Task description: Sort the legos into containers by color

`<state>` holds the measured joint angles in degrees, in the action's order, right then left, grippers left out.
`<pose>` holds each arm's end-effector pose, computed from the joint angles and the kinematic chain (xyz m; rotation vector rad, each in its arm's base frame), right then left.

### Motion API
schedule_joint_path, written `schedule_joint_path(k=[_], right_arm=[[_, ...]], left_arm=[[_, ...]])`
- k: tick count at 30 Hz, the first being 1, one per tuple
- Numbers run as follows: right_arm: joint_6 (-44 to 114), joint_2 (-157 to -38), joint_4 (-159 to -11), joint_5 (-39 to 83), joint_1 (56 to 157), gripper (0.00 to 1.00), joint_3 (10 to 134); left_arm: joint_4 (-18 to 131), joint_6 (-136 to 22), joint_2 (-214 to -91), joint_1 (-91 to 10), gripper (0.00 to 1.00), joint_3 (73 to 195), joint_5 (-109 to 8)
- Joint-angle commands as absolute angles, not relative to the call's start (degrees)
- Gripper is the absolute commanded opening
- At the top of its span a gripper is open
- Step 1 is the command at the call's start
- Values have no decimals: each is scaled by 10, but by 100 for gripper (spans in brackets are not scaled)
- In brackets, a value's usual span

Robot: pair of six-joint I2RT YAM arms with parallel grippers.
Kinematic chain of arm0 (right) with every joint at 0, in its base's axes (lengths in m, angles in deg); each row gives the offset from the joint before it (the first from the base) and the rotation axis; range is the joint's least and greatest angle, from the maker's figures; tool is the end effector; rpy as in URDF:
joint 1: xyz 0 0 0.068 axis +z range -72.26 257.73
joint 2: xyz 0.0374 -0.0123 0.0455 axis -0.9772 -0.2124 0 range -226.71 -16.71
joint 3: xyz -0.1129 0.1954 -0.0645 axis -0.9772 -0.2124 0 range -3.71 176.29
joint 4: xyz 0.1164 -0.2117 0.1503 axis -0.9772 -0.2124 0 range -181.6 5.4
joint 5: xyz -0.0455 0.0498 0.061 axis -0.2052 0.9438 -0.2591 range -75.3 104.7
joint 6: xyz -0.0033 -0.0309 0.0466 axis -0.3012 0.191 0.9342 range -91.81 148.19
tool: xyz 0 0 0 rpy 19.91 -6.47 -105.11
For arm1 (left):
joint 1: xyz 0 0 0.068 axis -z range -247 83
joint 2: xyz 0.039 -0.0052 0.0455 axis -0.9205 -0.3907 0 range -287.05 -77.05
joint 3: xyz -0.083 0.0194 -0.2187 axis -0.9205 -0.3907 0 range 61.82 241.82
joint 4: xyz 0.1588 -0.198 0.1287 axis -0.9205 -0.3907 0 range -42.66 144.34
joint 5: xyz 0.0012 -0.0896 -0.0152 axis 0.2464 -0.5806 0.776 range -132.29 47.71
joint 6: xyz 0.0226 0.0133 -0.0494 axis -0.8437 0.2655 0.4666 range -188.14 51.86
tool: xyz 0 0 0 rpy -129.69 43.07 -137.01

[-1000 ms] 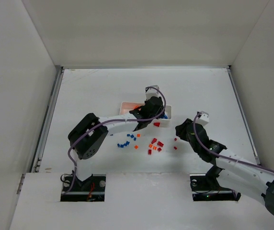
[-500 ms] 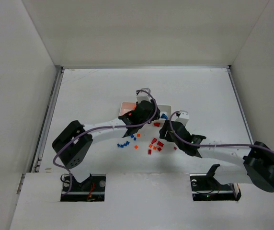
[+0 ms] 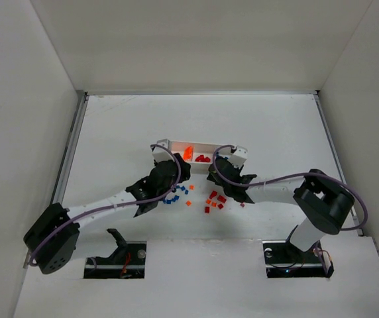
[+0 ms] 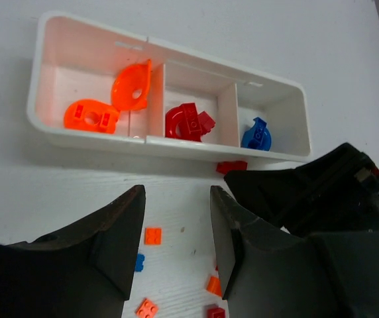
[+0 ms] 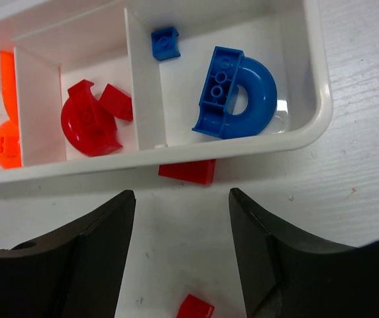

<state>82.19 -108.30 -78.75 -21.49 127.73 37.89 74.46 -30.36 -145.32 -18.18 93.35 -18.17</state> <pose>0.2238 0.2312 0.0967 0.3742 2.1494 0.2856 0.2051 -0.2105 0.1776 -0.1160 1.8837 -0.6627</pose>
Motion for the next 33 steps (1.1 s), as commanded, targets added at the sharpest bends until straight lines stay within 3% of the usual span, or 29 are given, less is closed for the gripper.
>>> schedule_joint_path(k=[1,20,28,33], right_arm=[[889,-1105,-816,-283,1290,64,426],[887,-1190,-799,-333,1303,56,436],[797,-1209,-735,-343,1299,37,423],[783,-1183,-712,-348,1312,31,397]], left_arm=[[779,-288,-1398,-171,41,890,-153],[842,-281,-1396,-131,42,824,-158],[839,-284,-1409,-136,42,826,-152],[827,-287,-1392,-125,42,813,-127]])
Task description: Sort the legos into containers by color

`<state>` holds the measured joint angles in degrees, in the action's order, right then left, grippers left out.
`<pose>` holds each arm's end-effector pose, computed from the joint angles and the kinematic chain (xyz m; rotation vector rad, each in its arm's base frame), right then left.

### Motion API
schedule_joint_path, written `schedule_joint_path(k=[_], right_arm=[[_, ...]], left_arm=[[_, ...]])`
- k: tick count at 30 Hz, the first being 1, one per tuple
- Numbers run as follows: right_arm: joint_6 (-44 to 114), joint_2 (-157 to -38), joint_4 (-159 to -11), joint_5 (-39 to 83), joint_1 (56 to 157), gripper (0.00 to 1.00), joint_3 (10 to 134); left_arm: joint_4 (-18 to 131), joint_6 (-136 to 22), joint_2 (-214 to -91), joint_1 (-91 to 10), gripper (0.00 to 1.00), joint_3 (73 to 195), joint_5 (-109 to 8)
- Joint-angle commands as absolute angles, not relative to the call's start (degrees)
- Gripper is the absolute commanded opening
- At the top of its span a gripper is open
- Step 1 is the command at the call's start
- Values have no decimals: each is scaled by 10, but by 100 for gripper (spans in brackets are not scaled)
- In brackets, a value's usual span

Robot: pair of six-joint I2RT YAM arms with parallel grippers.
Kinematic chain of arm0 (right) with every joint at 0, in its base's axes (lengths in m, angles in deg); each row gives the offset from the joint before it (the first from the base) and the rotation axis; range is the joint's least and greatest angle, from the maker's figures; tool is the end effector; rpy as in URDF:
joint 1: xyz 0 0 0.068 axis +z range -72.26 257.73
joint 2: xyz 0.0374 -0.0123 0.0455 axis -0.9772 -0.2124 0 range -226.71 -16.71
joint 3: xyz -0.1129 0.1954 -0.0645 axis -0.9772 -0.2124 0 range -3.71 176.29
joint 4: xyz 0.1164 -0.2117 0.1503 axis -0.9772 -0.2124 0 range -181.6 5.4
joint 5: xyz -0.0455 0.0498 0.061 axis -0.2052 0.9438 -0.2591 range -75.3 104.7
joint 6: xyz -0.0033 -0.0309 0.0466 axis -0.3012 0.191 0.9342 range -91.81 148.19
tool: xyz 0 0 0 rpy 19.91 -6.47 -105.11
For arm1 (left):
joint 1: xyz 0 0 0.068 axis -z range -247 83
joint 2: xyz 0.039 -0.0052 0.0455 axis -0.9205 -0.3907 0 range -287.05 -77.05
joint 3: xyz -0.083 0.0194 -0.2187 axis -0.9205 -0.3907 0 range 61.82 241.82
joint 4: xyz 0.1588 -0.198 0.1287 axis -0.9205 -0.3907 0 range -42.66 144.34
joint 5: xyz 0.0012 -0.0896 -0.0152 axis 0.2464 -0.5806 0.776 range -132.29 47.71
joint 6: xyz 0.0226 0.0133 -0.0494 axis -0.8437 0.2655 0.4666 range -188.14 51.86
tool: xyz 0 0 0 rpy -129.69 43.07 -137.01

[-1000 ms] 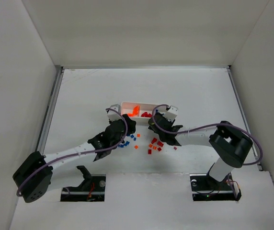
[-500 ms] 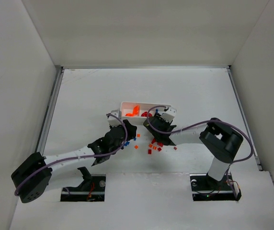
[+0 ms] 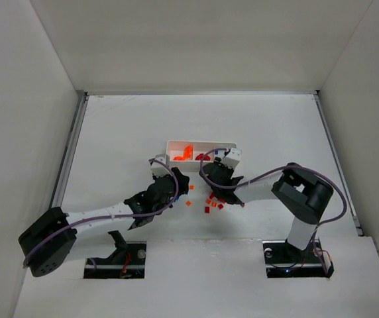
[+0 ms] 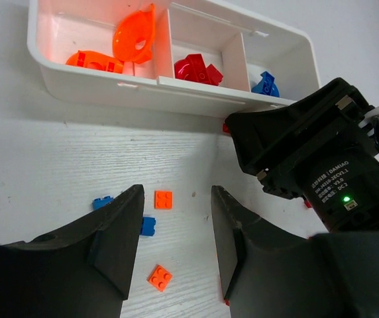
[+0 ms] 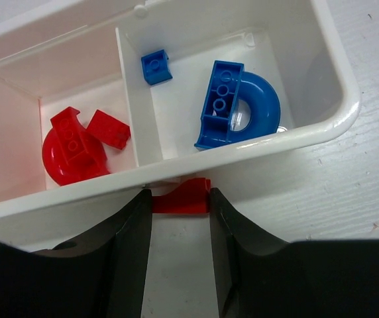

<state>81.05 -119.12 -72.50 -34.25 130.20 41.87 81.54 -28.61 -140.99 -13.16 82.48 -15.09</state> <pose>0.2281 0.2491 0.0699 0.3899 2.0157 0.1118 0.1693 -0.2018 0.1441 -0.1036 1.8754 -0.7051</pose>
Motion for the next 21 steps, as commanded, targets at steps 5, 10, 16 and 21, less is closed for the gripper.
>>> schedule_joint_path(k=[5,10,16,21], right_arm=[[777,-1111,-720,-357,1342,31,360],[776,-1041,-746,-359,1374,31,336],[727,-951,-773,-329,1378,31,355],[660,-933,-746,-243,1323,32,394]], left_arm=[[795,-292,-1379,-125,43,817,-127],[786,-286,-1385,-112,43,812,-125],[786,-291,-1431,-66,42,834,-129],[754,-285,-1458,-45,41,853,-123]])
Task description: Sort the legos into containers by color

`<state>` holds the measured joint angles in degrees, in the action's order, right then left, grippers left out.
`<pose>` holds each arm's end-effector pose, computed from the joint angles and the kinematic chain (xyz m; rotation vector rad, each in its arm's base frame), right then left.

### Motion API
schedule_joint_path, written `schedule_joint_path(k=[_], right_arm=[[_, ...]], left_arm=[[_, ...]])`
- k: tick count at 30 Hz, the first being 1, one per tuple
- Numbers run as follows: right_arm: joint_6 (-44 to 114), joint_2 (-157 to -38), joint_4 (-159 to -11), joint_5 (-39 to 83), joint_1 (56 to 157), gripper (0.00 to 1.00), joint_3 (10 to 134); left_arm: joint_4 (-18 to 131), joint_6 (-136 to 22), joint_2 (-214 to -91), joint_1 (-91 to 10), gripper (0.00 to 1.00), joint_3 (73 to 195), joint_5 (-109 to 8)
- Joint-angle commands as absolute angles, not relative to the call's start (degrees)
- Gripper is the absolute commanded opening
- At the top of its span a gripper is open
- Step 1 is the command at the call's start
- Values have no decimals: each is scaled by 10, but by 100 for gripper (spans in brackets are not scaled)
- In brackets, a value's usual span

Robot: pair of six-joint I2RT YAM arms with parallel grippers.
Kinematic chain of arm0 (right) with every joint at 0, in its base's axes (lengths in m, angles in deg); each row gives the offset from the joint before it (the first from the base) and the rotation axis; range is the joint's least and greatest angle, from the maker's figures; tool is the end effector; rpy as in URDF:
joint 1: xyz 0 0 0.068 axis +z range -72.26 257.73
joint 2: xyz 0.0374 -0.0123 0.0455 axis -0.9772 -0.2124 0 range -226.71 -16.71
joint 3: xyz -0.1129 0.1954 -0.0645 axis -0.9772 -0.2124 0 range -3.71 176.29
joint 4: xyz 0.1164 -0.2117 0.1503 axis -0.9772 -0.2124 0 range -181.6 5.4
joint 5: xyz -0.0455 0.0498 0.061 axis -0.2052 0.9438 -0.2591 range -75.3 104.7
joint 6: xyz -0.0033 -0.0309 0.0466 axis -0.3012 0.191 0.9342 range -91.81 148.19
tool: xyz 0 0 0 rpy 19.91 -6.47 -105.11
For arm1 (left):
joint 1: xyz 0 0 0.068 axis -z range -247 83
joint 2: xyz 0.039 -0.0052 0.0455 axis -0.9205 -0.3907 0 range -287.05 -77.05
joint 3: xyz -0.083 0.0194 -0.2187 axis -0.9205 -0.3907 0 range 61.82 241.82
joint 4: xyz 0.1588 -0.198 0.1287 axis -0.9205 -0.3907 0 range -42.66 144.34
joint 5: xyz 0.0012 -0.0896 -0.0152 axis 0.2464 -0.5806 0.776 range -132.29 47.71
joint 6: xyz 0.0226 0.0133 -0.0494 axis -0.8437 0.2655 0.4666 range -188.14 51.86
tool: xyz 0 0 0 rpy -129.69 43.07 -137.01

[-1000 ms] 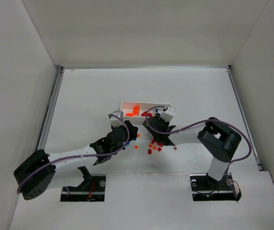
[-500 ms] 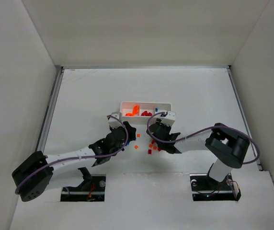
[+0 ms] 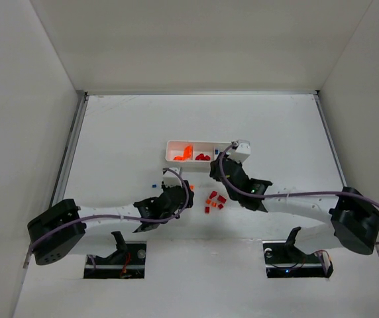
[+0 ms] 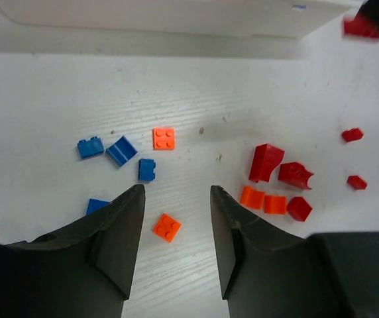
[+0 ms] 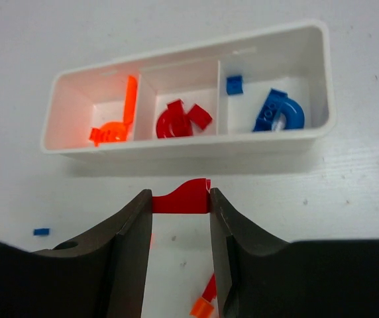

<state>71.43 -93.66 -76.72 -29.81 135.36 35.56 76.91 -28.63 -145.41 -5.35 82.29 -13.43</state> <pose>0.1875 0.2451 0.1644 0.2090 1.9381 0.3532 0.1398 -0.2199 0.1163 0.0638 2.0111 -0.6470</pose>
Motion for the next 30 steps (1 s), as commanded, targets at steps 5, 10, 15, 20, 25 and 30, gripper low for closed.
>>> schedule_joint_path(k=[5,10,15,20,25,30], right_arm=[[626,-1009,-699,-164,1270,33,453],[626,-1085,-681,-118,1237,33,502],[622,-1115,-672,-108,1228,44,528],[622,-1115,-662,-107,1226,55,522],[629,-1095,-640,-108,1227,52,487],[643,-1058,-634,-110,1237,49,440]], left_arm=[[719,-288,-1474,-32,40,870,-116],[653,-288,-1477,-14,39,888,-77],[602,-296,-1479,-2,39,895,-62],[593,-296,-1492,2,41,890,-84],[612,-310,-1502,5,42,885,-103],[641,-338,-1514,6,41,884,-124]])
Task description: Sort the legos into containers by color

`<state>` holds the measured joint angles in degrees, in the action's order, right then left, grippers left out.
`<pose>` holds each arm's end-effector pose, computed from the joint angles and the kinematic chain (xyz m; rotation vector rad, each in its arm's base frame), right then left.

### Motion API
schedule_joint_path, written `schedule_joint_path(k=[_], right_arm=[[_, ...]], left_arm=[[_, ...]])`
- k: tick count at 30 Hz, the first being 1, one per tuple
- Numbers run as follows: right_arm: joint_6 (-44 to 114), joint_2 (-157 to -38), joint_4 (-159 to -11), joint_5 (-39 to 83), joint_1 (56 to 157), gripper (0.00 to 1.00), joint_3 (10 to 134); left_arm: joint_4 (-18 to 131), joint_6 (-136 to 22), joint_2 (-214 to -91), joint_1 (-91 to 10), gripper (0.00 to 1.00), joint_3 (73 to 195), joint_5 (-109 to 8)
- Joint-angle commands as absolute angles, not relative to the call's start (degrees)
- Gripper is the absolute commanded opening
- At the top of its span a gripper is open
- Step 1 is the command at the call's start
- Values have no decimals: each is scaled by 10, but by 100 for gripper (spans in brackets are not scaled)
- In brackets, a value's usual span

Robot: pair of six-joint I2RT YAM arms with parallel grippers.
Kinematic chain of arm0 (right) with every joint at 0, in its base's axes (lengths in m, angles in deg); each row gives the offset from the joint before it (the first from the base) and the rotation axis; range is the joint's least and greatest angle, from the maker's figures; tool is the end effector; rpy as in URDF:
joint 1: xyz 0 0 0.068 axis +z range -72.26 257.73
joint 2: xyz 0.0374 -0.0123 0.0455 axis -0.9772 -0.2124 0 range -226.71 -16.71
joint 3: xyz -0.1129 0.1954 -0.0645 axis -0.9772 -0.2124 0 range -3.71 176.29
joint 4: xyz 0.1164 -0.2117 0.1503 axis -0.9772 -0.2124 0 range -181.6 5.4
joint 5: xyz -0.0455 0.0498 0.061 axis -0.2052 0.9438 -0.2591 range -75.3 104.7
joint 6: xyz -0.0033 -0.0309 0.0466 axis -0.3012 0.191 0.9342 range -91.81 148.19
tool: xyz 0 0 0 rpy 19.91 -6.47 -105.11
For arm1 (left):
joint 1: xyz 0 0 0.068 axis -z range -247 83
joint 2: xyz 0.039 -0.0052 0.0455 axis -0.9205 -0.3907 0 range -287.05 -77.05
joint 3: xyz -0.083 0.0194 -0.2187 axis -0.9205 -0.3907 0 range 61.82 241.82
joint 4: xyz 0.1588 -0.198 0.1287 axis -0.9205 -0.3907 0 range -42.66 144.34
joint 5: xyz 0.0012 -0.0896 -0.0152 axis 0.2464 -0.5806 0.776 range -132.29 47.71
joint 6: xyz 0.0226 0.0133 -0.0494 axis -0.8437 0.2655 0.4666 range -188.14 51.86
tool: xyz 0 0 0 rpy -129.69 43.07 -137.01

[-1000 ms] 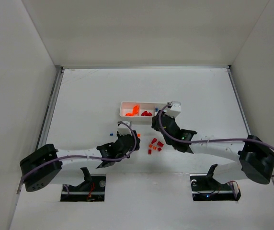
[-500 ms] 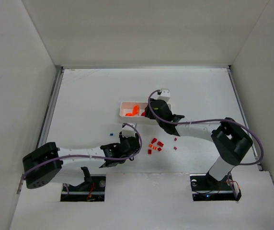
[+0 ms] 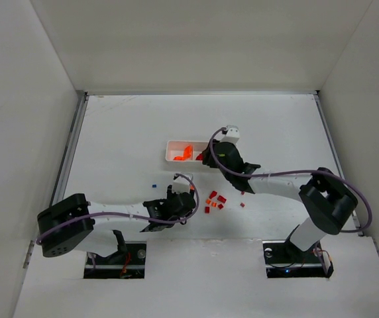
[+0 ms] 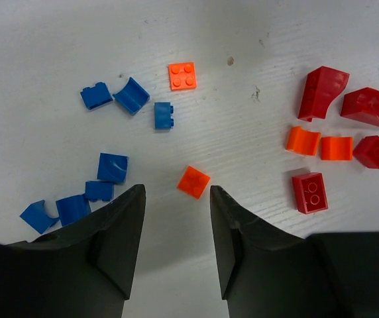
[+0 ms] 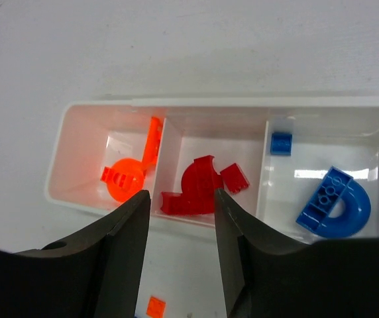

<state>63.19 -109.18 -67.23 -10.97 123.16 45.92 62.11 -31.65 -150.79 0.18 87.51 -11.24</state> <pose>0.2690 0.2492 0.1516 0.1037 1.9954 0.4620 0.1206 -0.2353 0.0994 0.3050 2.1666 -0.4181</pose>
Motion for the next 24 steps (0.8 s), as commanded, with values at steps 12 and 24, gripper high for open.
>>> schedule_joint_path(k=[12,24], right_arm=[[680,-994,-633,-111,1246,47,338],[685,-947,-649,-108,1253,50,291]], left_arm=[[652,-354,-1571,-3,36,889,-142],[586,-350,-1573,6,30,903,-150]])
